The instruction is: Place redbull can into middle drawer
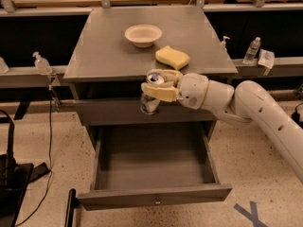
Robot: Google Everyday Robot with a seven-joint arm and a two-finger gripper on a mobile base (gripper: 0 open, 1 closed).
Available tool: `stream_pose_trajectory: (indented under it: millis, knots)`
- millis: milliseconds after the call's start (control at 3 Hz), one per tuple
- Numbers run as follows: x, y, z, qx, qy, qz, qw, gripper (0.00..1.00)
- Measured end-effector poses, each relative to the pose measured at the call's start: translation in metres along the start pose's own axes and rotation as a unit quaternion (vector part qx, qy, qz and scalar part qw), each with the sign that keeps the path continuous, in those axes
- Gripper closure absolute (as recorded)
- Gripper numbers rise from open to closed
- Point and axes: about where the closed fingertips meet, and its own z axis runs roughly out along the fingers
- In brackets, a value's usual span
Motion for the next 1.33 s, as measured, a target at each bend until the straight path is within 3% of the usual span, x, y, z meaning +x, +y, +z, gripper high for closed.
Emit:
stream_pose_trajectory:
  millis: [333, 667, 1000, 1333]
  knots:
    - [0.051, -0.011, -0.009, -0.026, 0.041, -0.021, 0.9986, 1.00]
    - [0.149, 0.005, -0.068, -0.086, 0.155, -0.006, 0.9841, 1.00]
    - [0.150, 0.005, -0.066, -0.085, 0.152, -0.008, 0.9847, 1.00]
    - [0.215, -0.008, -0.091, -0.065, 0.141, -0.015, 0.9878, 1.00]
